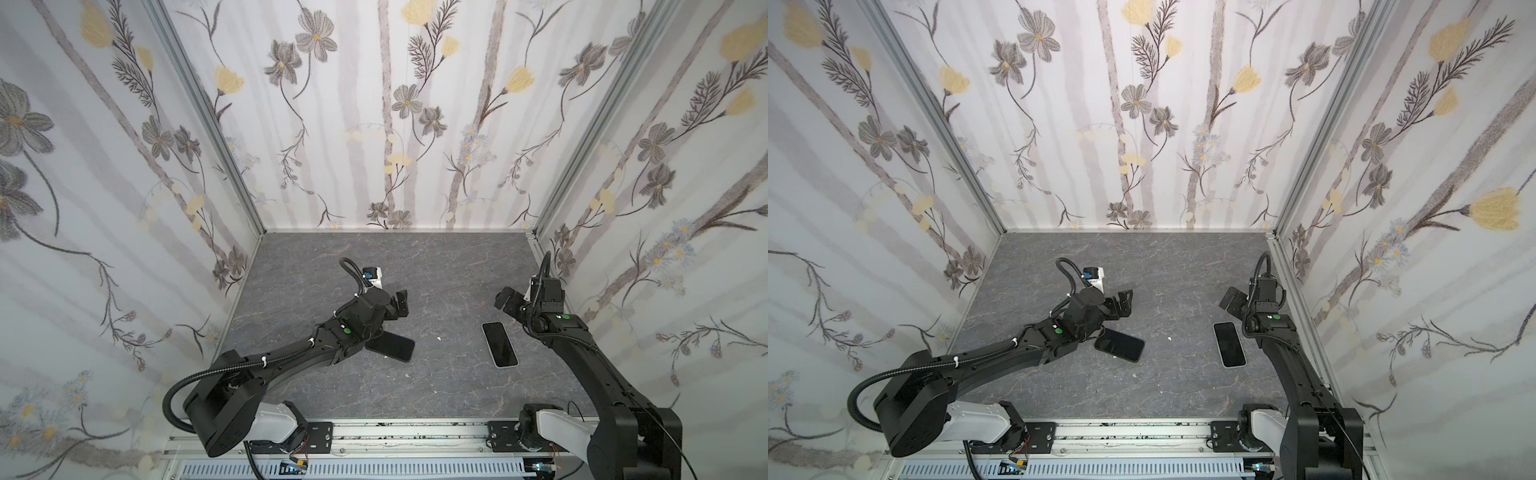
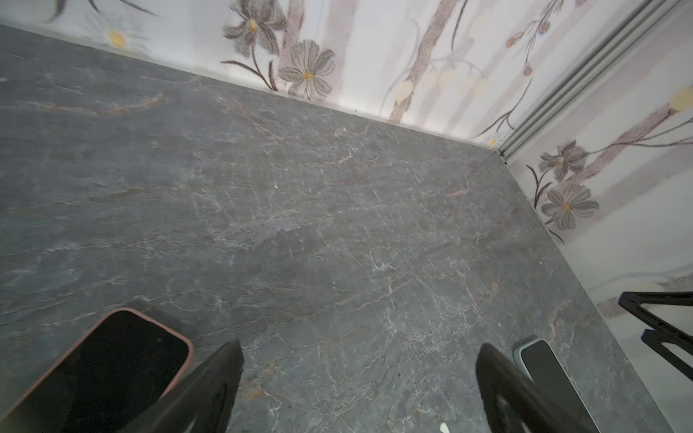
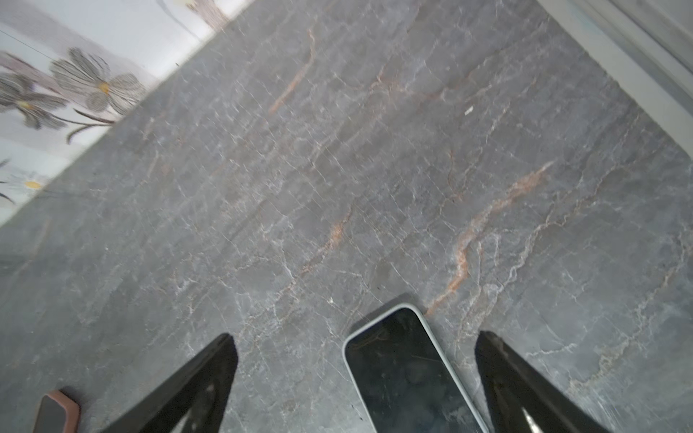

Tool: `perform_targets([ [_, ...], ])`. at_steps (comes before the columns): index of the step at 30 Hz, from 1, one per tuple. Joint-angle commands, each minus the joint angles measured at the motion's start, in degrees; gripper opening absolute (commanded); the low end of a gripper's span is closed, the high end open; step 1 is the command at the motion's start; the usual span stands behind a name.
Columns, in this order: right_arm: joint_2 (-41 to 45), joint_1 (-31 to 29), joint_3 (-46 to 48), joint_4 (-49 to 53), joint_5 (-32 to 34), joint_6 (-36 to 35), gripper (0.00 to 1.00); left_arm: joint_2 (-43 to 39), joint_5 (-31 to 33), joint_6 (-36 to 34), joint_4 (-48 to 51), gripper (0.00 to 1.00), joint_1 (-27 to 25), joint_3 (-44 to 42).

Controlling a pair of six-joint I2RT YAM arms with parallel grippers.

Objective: Take the phone out of the phone case

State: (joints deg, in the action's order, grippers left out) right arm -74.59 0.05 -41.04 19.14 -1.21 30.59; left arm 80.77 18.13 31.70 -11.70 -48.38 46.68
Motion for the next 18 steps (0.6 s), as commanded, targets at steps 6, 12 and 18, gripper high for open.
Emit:
perform_targets([
  [6,-4.22,-0.05,0.93,3.65,0.0,-0.08,1.0,13.06,-7.52,2.23,-1.8,1.0,-4.1,9.88],
  [12,-6.75,-0.05,1.15,4.74,0.02,-1.08,1.0,17.83,-12.51,1.91,-4.1,1.0,-4.91,13.94],
  [18,-8.81,-0.05,2.02,5.21,-2.89,-1.67,1.0,19.76,-15.38,0.86,-5.64,1.0,-4.91,15.15],
])
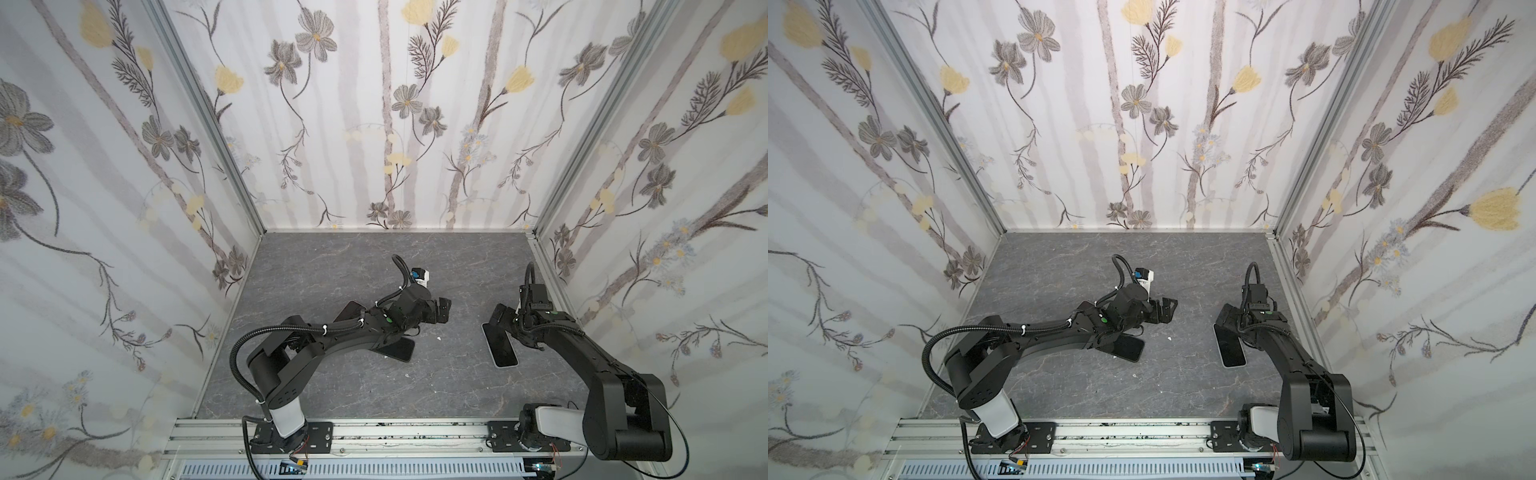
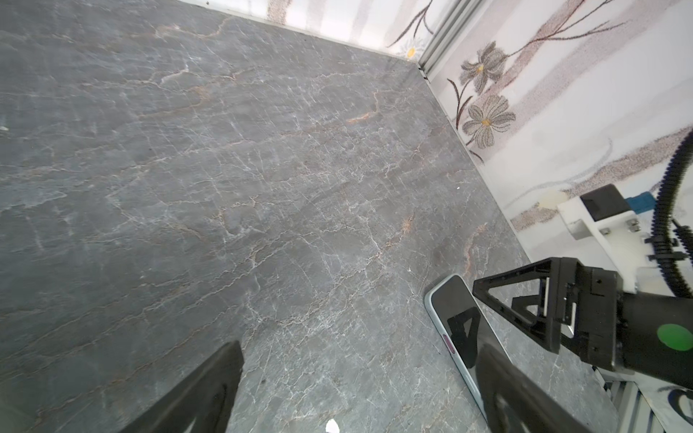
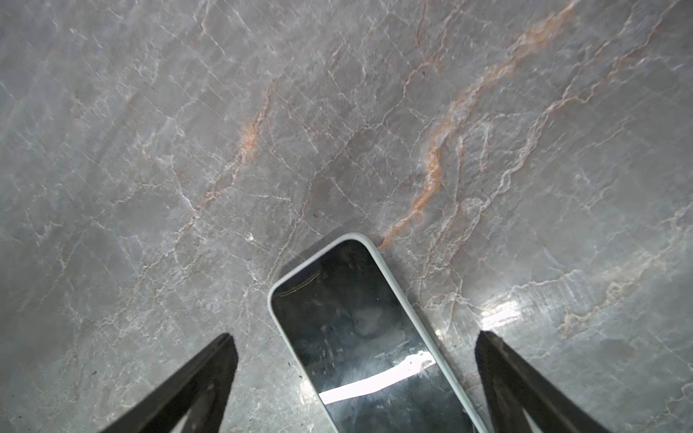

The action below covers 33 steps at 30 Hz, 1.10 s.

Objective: Take the phone out of the phone case

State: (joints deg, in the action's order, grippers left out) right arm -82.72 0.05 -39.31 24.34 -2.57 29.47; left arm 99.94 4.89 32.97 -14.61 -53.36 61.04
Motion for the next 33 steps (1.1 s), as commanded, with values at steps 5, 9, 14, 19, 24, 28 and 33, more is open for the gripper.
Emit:
perform_targets([
  [5,-1.74,-0.05,1.23,0.7,-2.33,-1.07,1.0,1.15,-2.85,-0.92,-3.66,1.0,0.06,1.19],
  [9,-1.66,-0.05,2.31,1.25,-2.35,-1.41,1.0,1.31,-3.05,-0.96,-4.17,1.0,0.15,1.12],
  [14,-1.66,-1.4,3.74,1.63,-2.43,-1.57,1.0,1.31,-3.61,-0.88,-4.62,1.0,0.23,0.67],
  [19,-1.83,-4.95,4.06,2.09,-2.31,-0.67,1.0,0.54,-3.73,-0.88,-4.84,1.0,0.62,-0.18],
  [24,-1.72,-9.23,3.91,2.98,-1.64,0.34,1.0,-0.62,-4.17,0.51,-5.75,1.0,1.75,-1.67],
  [28,-3.42,-11.32,2.79,3.76,0.87,0.84,1.0,-1.57,-4.31,1.0,-6.3,1.0,2.93,-2.88],
  [33,-5.77,-12.01,-0.27,4.43,4.72,0.47,1.0,-3.0,-4.27,1.15,-6.75,1.0,3.98,-4.38],
])
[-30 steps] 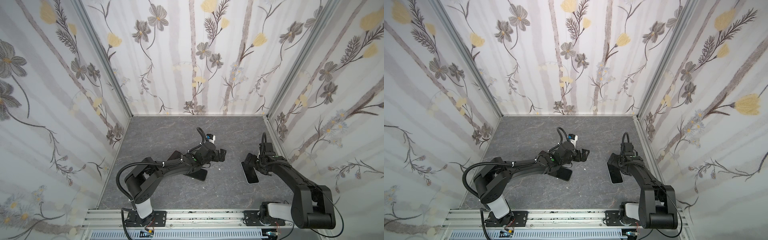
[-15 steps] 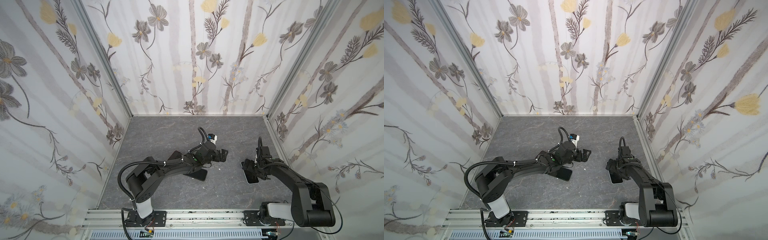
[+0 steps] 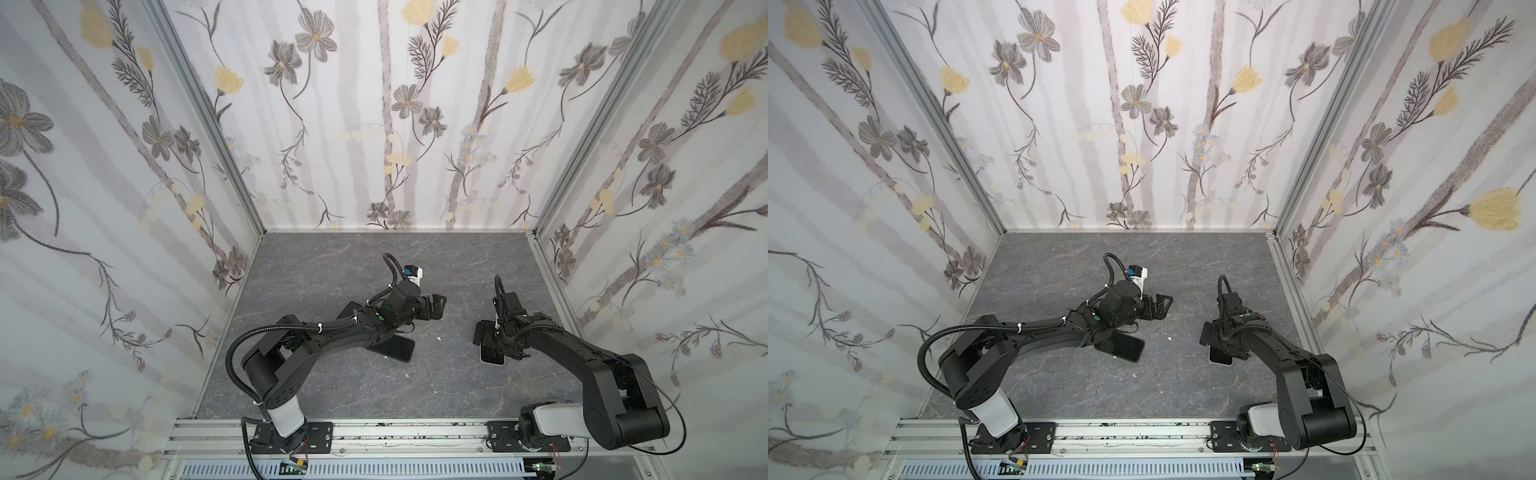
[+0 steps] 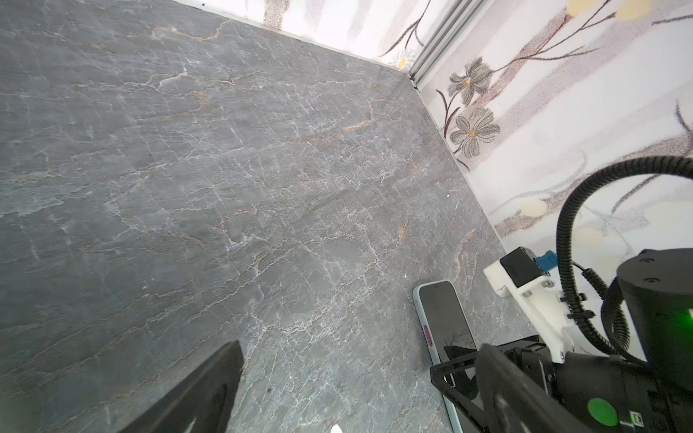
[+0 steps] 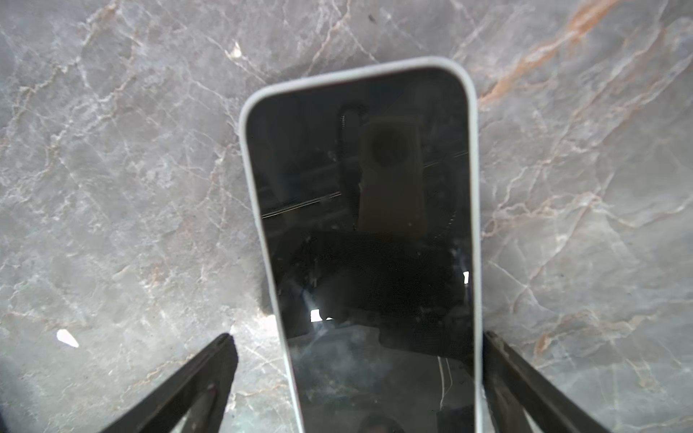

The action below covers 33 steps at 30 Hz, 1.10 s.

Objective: Take the phone out of the phone case

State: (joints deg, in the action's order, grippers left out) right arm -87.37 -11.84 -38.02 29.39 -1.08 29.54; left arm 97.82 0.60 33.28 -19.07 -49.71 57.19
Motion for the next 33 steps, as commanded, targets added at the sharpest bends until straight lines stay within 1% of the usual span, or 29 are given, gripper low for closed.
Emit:
perform_targets([
  [1,-2.06,-0.12,-2.16,-0.65,3.93,0.11,1.0,-1.11,0.06,0.91,-2.37,1.0,0.44,-0.76],
  [3,-3.6,-0.03,-3.72,-0.21,4.25,-0.87,0.99,-1.45,0.1,0.85,-2.33,1.0,0.54,-1.07],
  [4,-6.01,-0.03,-4.31,-0.21,4.21,-1.04,0.99,-1.66,0.12,0.86,-2.37,1.0,0.58,-1.19],
  [8,-8.1,-0.03,-4.69,-0.31,4.39,-1.85,0.96,-2.45,0.37,0.94,-2.46,1.0,0.62,-1.87],
  [9,-8.69,-0.03,-6.68,-0.16,4.7,-2.07,0.96,-2.61,0.45,0.95,-2.42,1.0,0.64,-2.1],
  [13,-10.98,0.06,-7.85,0.84,5.99,-3.14,0.93,-3.25,0.81,0.85,-2.53,1.0,0.61,-2.78],
  [16,-11.75,0.1,-8.0,0.59,5.72,-3.85,0.87,-3.71,1.05,0.75,-2.53,1.0,0.72,-3.13],
  [18,-12.07,0.45,-8.04,0.5,4.99,-4.35,0.8,-4.02,1.16,0.74,-2.51,1.0,0.72,-3.22],
  [22,-11.86,0.58,-8.04,0.32,4.18,-4.67,0.72,-4.2,1.18,0.9,-2.57,1.0,0.76,-3.44],
  [27,-9.42,0.5,-7.48,0.08,2.8,-3.67,0.7,-3.35,-2.31,2.41,-2.84,1.0,0.29,-2.79],
  [33,-3.06,0.5,-5.58,-3.1,-5.18,1.2,0.69,-1.47,-6.08,7.62,-5.73,1.0,-3.12,-3.44],
])
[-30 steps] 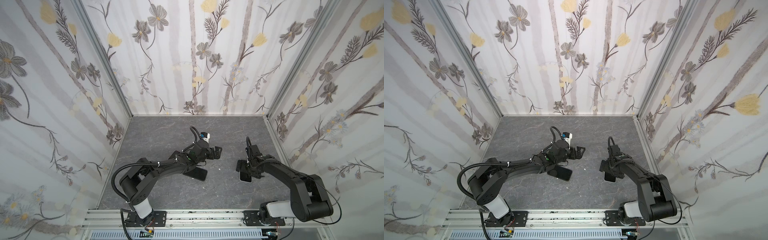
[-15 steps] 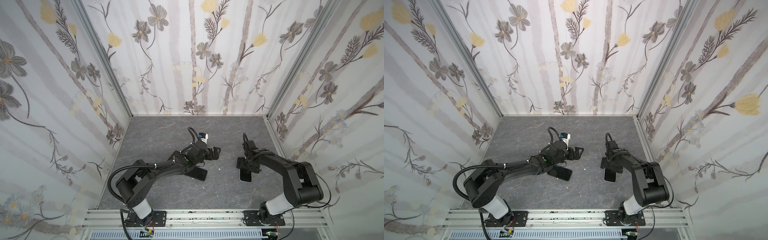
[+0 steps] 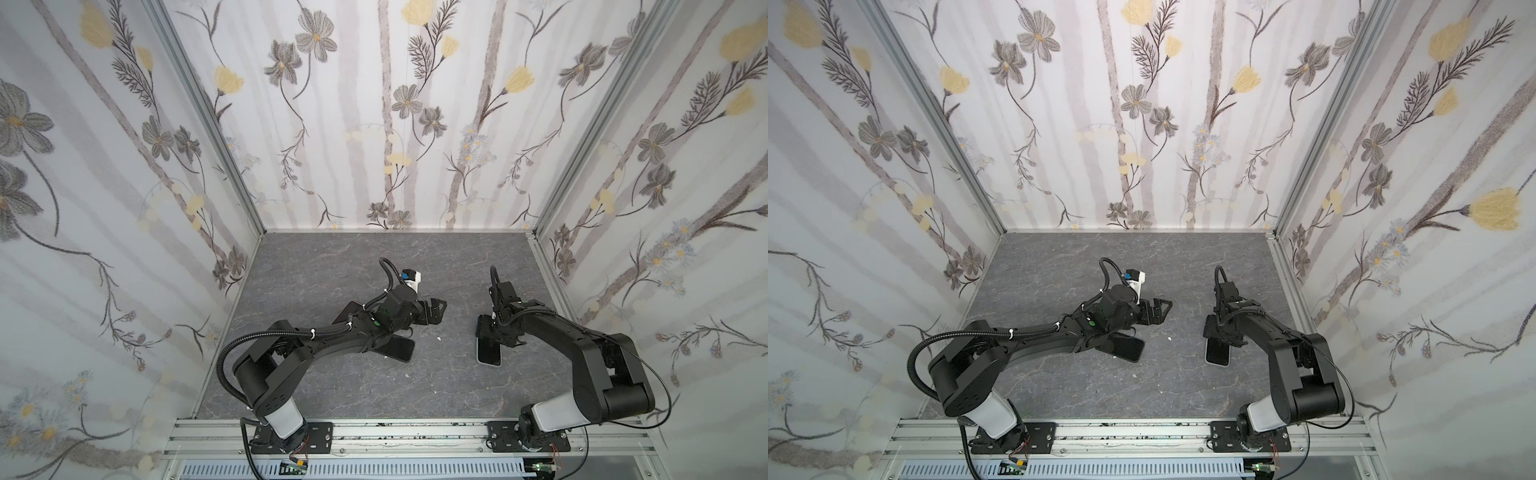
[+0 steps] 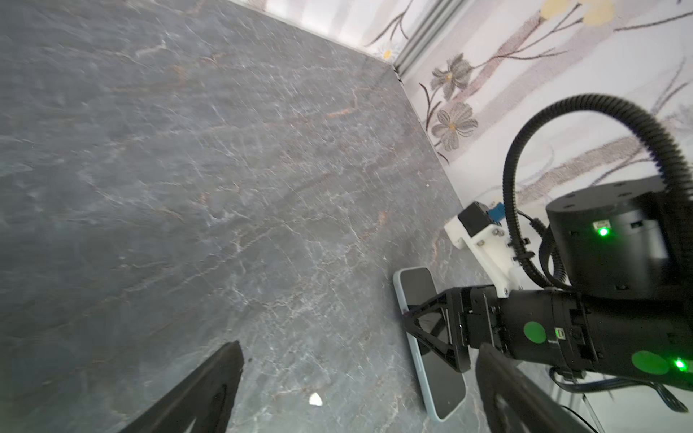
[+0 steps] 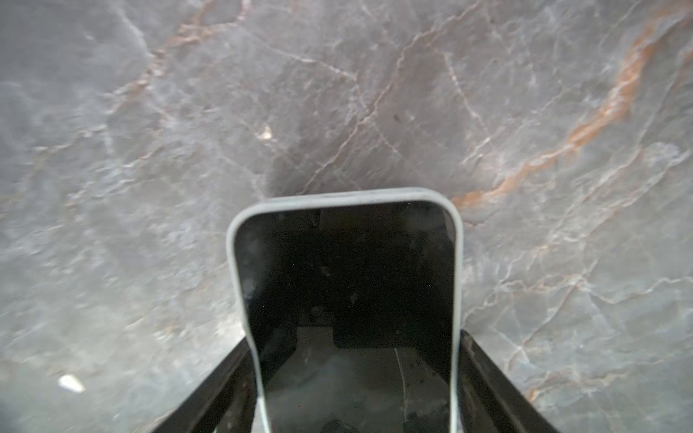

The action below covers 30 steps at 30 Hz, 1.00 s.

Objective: Take the phone out of the phone case

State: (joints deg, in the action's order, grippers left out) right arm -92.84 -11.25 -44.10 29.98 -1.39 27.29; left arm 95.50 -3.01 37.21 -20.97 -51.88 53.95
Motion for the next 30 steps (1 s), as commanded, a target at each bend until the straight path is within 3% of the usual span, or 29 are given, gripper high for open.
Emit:
perform_targets([
  [1,3.51,-0.08,0.5,-4.38,-5.93,4.4,0.69,1.29,-3.06,4.57,-4.54,1.0,-1.41,-0.42],
  [10,8.98,0.76,4.7,-11.7,-12.36,13.59,0.68,7.46,-9.48,10.19,-13.66,0.98,-3.49,-1.97],
  [21,15.54,1.66,9.9,-22.78,-18.79,27.6,0.67,12.17,-16.71,8.58,-20.86,0.9,-5.34,-0.69],
  [24,16.87,1.67,11.48,-25.91,-20.83,30.85,0.67,13.38,-16.82,8.23,-21.37,0.84,-5.37,-0.3],
  [30,19.21,1.67,13.64,-27.69,-22.1,34.44,0.67,14.18,-15.67,6.93,-21.82,0.64,-5.34,0.36],
])
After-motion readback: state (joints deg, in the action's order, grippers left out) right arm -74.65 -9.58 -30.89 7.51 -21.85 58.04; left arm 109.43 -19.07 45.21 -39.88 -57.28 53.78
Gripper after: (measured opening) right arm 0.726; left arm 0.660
